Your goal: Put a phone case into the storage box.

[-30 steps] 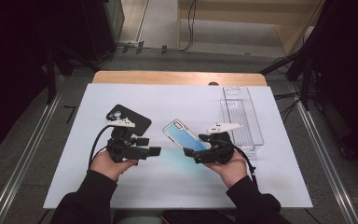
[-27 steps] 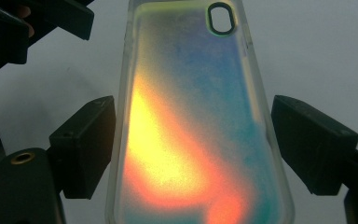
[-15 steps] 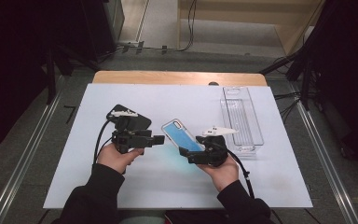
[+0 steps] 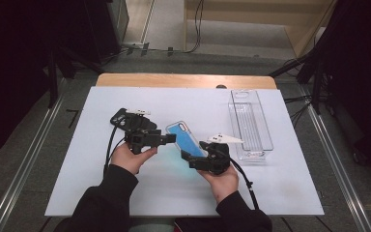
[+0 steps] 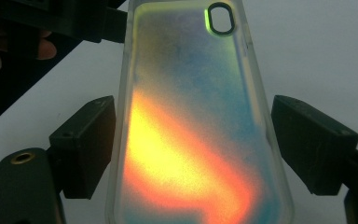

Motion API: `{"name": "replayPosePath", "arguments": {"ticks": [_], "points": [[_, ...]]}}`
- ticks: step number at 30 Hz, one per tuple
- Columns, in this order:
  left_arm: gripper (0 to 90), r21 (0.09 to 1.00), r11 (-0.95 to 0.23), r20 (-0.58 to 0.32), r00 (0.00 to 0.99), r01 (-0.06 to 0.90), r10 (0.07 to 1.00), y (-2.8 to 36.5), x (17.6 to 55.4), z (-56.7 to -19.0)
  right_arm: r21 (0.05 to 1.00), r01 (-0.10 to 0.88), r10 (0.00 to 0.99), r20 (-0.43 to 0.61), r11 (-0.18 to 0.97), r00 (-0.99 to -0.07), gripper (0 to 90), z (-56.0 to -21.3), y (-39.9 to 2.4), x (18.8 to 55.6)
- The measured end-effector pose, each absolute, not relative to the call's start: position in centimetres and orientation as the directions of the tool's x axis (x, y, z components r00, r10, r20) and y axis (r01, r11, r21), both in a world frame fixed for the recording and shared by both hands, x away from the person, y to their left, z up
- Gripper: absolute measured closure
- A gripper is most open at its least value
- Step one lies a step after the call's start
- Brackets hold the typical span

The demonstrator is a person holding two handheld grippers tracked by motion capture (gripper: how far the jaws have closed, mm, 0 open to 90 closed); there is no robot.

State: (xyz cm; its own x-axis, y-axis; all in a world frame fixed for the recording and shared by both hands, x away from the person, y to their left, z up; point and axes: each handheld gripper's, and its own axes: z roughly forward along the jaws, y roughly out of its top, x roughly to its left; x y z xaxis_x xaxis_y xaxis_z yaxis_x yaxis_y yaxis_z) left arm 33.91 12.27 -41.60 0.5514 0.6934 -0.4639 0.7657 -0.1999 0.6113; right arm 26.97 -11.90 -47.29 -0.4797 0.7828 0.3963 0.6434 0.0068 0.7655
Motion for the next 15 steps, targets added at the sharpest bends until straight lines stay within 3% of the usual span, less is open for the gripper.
{"name": "replayPosePath", "arguments": {"ticks": [15], "points": [[28.4, 0.589, -0.146, -0.504, 0.502, 0.795, 0.703, 10.9, 35.1, -42.3, 0.756, 0.637, 0.759, 0.502, -0.151, -0.415, 15.3, -48.3, -9.9, 26.0]]}}
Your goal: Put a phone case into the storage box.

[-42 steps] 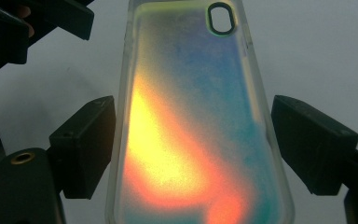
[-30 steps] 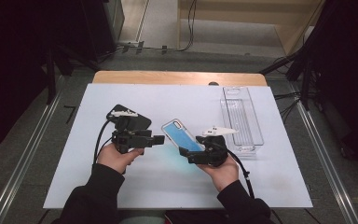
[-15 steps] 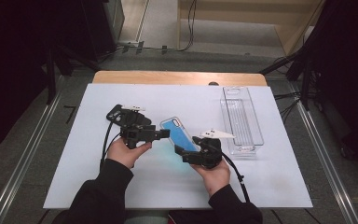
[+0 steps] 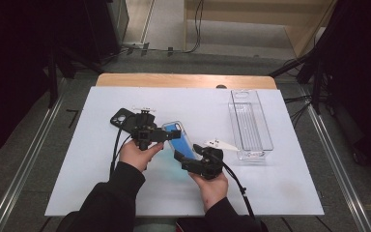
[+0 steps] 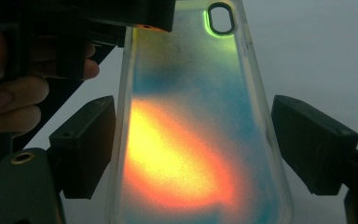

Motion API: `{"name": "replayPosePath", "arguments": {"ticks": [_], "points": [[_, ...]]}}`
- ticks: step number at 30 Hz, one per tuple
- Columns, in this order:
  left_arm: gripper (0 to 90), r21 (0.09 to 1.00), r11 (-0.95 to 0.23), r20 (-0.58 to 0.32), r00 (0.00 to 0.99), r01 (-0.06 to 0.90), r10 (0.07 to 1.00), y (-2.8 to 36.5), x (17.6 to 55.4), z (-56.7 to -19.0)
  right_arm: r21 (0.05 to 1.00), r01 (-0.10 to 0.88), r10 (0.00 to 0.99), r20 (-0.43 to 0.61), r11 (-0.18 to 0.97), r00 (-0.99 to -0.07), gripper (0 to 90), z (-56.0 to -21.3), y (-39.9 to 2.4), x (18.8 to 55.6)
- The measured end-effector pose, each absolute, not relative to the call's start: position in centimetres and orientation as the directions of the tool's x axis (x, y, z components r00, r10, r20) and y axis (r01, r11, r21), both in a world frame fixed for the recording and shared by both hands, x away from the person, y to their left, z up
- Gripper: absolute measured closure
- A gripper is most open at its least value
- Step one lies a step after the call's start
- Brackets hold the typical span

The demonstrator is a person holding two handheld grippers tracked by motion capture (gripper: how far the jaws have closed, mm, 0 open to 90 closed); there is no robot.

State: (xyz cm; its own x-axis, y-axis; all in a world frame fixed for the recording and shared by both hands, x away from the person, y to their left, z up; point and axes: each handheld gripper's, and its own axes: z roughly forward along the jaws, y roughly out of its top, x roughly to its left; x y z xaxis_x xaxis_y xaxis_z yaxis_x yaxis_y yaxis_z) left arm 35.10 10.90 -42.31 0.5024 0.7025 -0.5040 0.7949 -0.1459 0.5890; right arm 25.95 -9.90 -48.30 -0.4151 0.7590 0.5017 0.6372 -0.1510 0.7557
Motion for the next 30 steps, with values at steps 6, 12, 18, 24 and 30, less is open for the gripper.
{"name": "replayPosePath", "arguments": {"ticks": [6, 12, 18, 24, 30], "points": [[35.3, 0.551, -0.098, -0.551, 0.449, 0.829, 0.704, 10.8, 35.6, -42.4, 0.755, 0.628, 0.748, 0.525, -0.189, -0.406, 15.3, -48.5, -9.4, 25.7], [46.3, 0.510, -0.076, -0.577, 0.406, 0.857, 0.708, 10.7, 35.9, -42.7, 0.759, 0.616, 0.740, 0.536, -0.212, -0.406, 15.3, -48.5, -8.8, 25.6], [62.6, 0.508, -0.049, -0.596, 0.392, 0.860, 0.700, 10.9, 35.9, -42.6, 0.762, 0.605, 0.737, 0.543, -0.231, -0.402, 15.2, -48.7, -8.3, 25.5], [76.6, 0.523, -0.027, -0.616, 0.399, 0.852, 0.680, 11.3, 35.9, -42.5, 0.774, 0.586, 0.734, 0.539, -0.239, -0.413, 15.2, -48.6, -8.1, 25.5], [82.6, 0.504, 0.007, -0.655, 0.376, 0.864, 0.655, 11.8, 35.9, -42.4, 0.788, 0.574, 0.740, 0.520, -0.223, -0.427, 15.1, -48.6, -8.0, 25.5]]}}
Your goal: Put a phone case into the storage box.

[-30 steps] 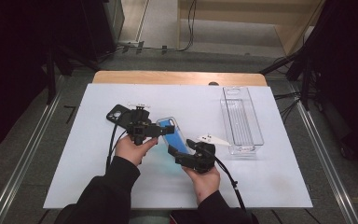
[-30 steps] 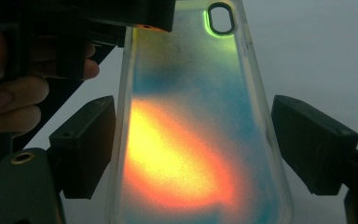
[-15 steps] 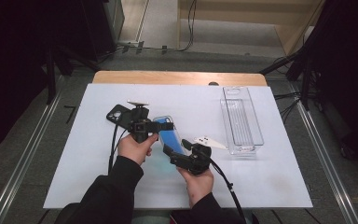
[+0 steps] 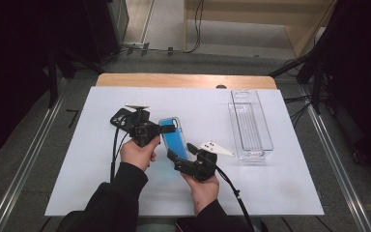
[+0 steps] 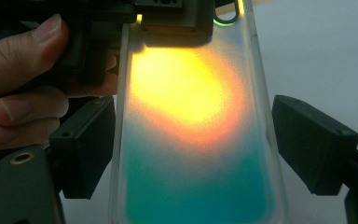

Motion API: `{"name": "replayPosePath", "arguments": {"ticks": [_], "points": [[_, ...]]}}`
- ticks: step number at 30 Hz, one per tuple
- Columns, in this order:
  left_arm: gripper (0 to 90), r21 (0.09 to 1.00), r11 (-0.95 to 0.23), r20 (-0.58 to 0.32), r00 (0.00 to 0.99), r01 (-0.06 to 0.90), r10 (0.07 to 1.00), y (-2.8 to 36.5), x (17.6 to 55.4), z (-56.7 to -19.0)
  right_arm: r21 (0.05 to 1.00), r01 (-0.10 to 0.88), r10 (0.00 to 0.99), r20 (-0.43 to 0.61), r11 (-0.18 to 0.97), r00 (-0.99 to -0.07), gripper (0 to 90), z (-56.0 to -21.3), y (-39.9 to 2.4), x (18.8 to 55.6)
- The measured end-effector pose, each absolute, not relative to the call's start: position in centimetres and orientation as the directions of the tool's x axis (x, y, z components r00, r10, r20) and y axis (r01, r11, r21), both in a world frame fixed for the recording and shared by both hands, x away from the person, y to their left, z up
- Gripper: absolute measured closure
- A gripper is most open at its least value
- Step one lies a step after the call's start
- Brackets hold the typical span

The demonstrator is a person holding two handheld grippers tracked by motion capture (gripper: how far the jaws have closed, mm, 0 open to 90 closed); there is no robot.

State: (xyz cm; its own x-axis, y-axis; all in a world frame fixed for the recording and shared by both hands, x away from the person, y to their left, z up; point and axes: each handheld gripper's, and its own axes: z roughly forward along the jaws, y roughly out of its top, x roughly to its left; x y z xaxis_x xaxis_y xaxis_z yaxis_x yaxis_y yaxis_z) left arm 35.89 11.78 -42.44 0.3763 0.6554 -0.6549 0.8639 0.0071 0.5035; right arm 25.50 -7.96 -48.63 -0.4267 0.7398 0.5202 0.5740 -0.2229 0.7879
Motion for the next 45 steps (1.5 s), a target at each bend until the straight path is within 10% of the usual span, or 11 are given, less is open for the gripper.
{"name": "replayPosePath", "arguments": {"ticks": [15, 45], "points": [[86.3, 0.535, 0.014, -0.657, 0.406, 0.845, 0.635, 11.9, 35.4, -41.4, 0.746, 0.632, 0.678, 0.577, -0.210, -0.455, 4.2, -48.7, -8.7, 26.5], [86.2, 0.770, -0.157, -0.413, 0.672, 0.618, 0.614, 11.5, 32.7, -41.2, 0.743, 0.637, 0.613, 0.409, 0.208, -0.677, 1.4, -46.4, -13.0, 27.5]]}}
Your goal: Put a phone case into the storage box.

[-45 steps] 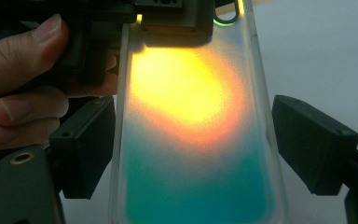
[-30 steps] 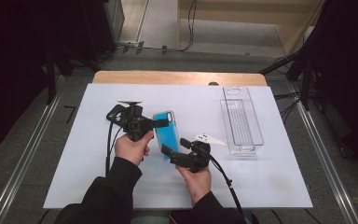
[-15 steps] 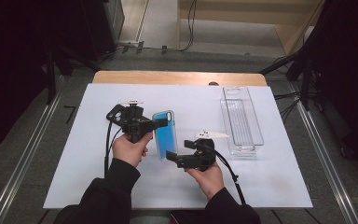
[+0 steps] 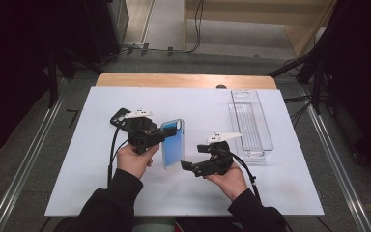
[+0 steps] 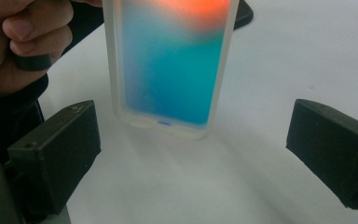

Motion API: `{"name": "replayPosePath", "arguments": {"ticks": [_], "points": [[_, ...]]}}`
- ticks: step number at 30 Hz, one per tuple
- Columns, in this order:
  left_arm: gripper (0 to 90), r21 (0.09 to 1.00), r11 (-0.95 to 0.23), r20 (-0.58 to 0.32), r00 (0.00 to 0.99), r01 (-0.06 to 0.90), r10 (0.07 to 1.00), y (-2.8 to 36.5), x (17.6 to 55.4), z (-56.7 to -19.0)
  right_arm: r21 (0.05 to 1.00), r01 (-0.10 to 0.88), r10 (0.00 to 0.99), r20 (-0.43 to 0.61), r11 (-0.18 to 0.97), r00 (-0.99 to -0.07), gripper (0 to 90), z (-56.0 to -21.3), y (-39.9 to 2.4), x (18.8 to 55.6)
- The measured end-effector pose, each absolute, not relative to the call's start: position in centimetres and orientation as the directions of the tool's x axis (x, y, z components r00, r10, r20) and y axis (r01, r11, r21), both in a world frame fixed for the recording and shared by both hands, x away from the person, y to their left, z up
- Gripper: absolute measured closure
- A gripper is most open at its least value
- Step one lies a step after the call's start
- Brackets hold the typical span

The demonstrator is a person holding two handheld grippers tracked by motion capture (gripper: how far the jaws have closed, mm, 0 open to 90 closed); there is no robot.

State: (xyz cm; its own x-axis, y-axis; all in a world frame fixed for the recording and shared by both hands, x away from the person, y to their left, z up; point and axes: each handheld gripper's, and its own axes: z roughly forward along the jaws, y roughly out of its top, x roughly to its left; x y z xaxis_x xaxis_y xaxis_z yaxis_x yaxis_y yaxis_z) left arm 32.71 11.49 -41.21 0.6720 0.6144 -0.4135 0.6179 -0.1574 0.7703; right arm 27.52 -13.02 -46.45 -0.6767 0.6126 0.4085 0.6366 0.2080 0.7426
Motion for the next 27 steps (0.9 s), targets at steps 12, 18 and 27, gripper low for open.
{"name": "replayPosePath", "arguments": {"ticks": [12, 18, 27], "points": [[86.2, 0.831, -0.154, -0.312, 0.677, 0.534, 0.666, 11.7, 31.5, -41.8, 0.760, 0.598, 0.610, 0.353, 0.256, -0.710, 1.4, -46.2, -14.9, 28.1], [86.1, 0.807, -0.126, -0.342, 0.630, 0.577, 0.697, 11.5, 31.3, -42.4, 0.770, 0.594, 0.624, 0.350, 0.233, -0.699, 1.4, -46.1, -14.9, 28.4], [86.0, 0.809, -0.061, -0.365, 0.581, 0.585, 0.728, 11.0, 30.4, -42.5, 0.804, 0.562, 0.666, 0.314, 0.192, -0.677, 1.4, -45.3, -14.0, 28.1]]}}
